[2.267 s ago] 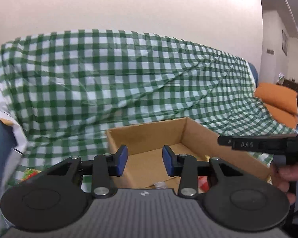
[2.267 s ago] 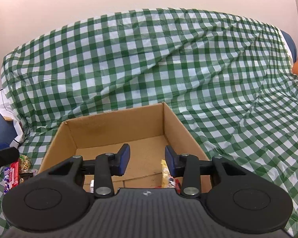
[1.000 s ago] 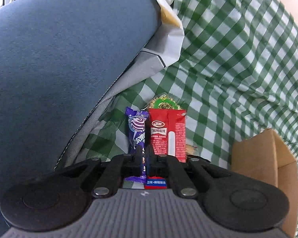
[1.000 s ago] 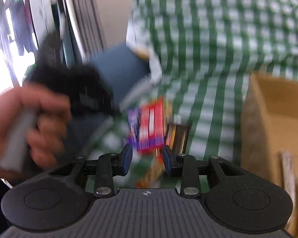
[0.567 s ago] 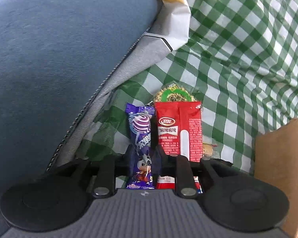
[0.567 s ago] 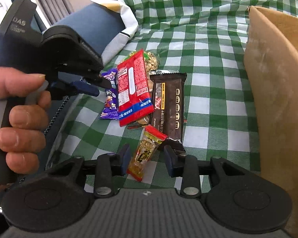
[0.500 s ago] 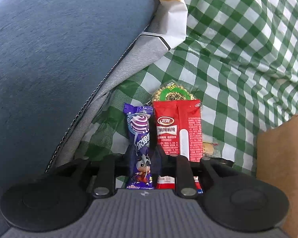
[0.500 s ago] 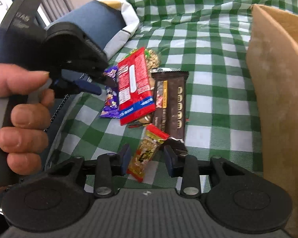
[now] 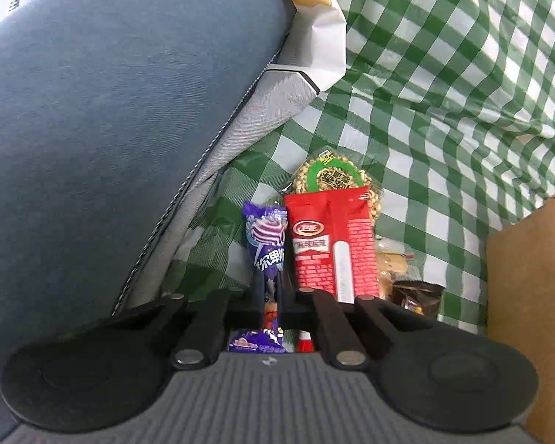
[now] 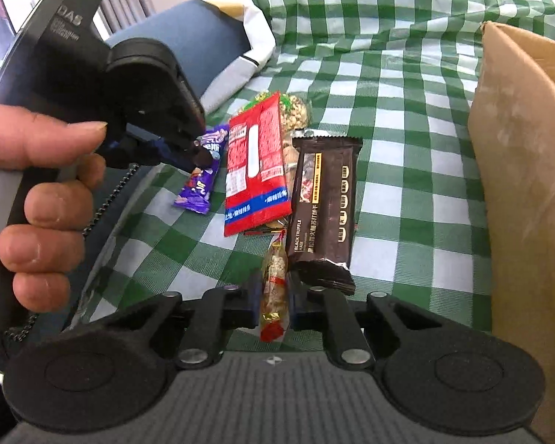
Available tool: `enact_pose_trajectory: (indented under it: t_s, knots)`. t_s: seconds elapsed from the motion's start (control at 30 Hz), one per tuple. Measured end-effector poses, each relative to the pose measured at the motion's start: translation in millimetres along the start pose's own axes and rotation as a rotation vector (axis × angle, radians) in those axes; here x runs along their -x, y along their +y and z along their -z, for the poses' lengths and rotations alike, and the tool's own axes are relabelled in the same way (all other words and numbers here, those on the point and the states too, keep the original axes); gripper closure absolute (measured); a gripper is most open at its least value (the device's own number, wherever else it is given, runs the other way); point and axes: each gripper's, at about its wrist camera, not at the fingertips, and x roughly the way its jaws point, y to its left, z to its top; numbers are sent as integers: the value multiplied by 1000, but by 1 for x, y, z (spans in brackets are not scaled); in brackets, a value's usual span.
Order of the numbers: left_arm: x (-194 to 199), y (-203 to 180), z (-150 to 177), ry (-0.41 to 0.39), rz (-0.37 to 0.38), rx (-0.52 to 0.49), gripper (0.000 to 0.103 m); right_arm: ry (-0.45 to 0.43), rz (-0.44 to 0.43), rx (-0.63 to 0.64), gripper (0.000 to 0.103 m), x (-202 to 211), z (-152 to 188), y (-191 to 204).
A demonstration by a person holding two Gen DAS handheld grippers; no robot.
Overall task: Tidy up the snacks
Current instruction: 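Grasp the small red-and-yellow candy packet with the right tool while the left tool holds the purple bar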
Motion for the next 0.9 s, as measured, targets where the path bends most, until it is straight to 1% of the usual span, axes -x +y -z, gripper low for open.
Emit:
enact_pose_trajectory:
  t_s: [0.07, 0.17, 0.23, 0.3, 0.37, 0.43, 0.53, 0.6, 0.67, 0.73, 0.8, 0.87, 0.9]
  knots:
    - [12, 3, 4, -10, 14, -2, 103, -2, -16, 0, 89, 10, 3, 0]
    - [28, 6, 12, -21, 30, -16, 103, -12, -35, 35, 89, 28, 8, 3]
    - [37, 9, 18, -18, 40, -16, 103, -9, -26, 58, 89, 39, 9, 5]
    - [48, 14, 23, -22, 59, 1, 103, -13, -18, 68, 89, 55, 11, 7]
    - [57, 21, 27, -18, 96, 29, 103, -11, -24, 87, 89, 74, 15, 10]
    - [62, 27, 34, 11, 137, 53, 103, -6, -42, 112, 89, 92, 20, 14]
    - [60, 32, 43, 93, 164, 71, 103, -15, -44, 169, 89, 113, 34, 18]
    - [56, 35, 47, 143, 181, 87, 103, -14, -36, 174, 89, 115, 43, 17]
    - [51, 39, 48, 175, 197, 103, 103, 14, -28, 150, 89, 108, 52, 13]
    - [44, 40, 50, 215, 185, 112, 103, 54, -9, 147, 89, 98, 58, 11]
    - [36, 39, 53, 259, 171, 110, 103, 76, -14, 138, 89, 91, 60, 8]
    - [32, 36, 54, 275, 159, 93, 103, 101, -13, 127, 89, 86, 62, 5]
    - [31, 34, 54, 269, 142, 80, 101, 109, -10, 123, 89, 83, 62, 3]
